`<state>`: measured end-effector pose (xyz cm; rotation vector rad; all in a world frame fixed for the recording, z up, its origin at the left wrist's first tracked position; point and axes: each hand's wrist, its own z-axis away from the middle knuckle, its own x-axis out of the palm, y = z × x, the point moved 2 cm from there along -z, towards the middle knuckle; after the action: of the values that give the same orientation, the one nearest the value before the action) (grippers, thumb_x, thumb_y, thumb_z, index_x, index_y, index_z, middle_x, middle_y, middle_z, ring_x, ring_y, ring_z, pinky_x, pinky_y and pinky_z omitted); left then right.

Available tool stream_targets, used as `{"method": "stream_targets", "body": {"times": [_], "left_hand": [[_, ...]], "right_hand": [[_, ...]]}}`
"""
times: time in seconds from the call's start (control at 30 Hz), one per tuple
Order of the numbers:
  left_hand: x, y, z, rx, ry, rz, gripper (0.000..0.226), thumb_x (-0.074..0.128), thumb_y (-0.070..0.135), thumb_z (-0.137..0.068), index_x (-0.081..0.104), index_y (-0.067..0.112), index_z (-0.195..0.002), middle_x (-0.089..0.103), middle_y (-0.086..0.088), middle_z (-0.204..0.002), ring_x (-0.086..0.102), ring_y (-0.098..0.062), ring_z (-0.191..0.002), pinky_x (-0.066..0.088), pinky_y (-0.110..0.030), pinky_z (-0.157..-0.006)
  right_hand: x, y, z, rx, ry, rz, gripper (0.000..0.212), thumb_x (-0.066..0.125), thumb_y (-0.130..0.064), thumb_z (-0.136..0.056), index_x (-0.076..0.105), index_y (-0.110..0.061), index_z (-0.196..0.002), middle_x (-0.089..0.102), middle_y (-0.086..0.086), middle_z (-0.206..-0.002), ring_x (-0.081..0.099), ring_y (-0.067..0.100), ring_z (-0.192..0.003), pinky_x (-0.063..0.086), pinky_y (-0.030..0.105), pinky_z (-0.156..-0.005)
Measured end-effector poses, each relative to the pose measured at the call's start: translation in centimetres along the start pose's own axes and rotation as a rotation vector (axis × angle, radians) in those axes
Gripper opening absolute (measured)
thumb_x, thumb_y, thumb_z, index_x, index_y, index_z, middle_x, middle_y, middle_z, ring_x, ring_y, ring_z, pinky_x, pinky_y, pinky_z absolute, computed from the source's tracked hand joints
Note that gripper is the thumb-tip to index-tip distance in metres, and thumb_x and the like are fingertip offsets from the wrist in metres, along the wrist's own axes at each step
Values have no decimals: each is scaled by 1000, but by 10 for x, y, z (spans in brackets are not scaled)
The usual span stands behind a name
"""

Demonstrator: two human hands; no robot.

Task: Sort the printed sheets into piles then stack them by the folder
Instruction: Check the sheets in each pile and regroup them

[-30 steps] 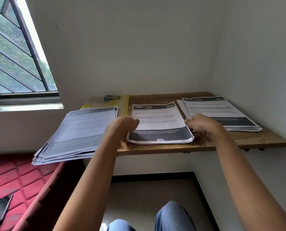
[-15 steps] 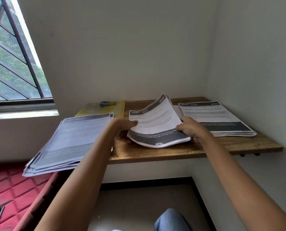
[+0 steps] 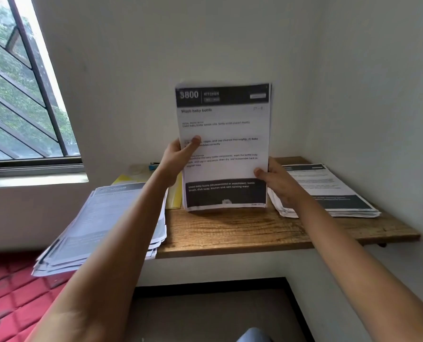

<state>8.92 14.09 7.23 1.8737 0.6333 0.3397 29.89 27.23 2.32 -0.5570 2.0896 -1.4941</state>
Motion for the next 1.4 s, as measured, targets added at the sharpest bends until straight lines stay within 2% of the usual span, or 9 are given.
{"method": "stream_targets", "body": {"times": [0.17,0.4,0.53,0.77,0.87,1.0,1.1,1.23,1.4], "left_hand": [[-2,23,2,123,25,67,16,58,29,-94,63,16,-103,70,-12,-106,70,-30,-91,60,-41,-77],[7,33,0,130,104,62,15,61,31,-92,65,17,-95,73,-5,-91,72,-24,-77,61,-37,-69],[10,19,4,88,133,73,21,63,33,-91,64,14,-101,73,-9,-96,73,-26,-81,60,-42,-71],[12,6,6,68,223,20,32,66,47,-83,68,16,-92,73,-13,-96,71,-32,-85,59,-50,-75],[9,12,-9,-21,257,-34,34,64,41,-89,66,10,-104,72,-10,-100,71,-27,-87,59,-45,-78],[9,1,-21,-321,143,-68,37,64,30,-91,57,5,-118,69,-13,-110,69,-29,-91,57,-46,-82],[11,-28,-16,-461,133,-214,33,67,28,-89,57,6,-112,68,-12,-109,69,-29,-94,57,-46,-85],[16,-61,-7,-510,156,-315,42,67,31,-89,60,2,-118,66,-15,-116,67,-30,-98,56,-41,-86],[26,-76,-3,-458,175,-579,34,46,17,-99,55,-5,-123,61,-15,-117,60,-33,-110,50,-33,-83]], "right_hand": [[4,-17,-6,-68,28,-178,30,47,-16,-99,48,-16,-129,63,-1,-118,60,13,-106,51,31,-91],[13,-38,-19,-160,136,-111,25,36,-24,-103,48,-18,-124,61,3,-116,61,16,-103,52,29,-83],[20,-31,-18,-176,173,-52,24,34,-22,-104,49,-19,-122,60,-4,-107,58,2,-92,47,11,-67],[18,-26,-16,-294,312,242,22,38,-17,-102,45,1,-112,56,4,-100,54,13,-86,46,20,-67],[13,-36,-18,-356,468,329,18,49,-15,-98,53,1,-105,59,6,-97,55,14,-84,40,7,-61],[9,-34,-26,-147,443,479,18,57,-9,-92,64,3,-104,66,15,-113,64,28,-96,32,-2,-45],[14,-11,-28,68,361,621,20,59,-7,-84,67,3,-99,68,18,-107,64,31,-87,41,21,-60],[20,16,-31,215,339,626,26,58,-7,-85,63,1,-109,63,18,-116,61,35,-103,47,33,-72],[24,31,-36,242,330,648,32,53,-1,-90,55,4,-121,57,19,-126,57,34,-112,47,31,-76]]}}
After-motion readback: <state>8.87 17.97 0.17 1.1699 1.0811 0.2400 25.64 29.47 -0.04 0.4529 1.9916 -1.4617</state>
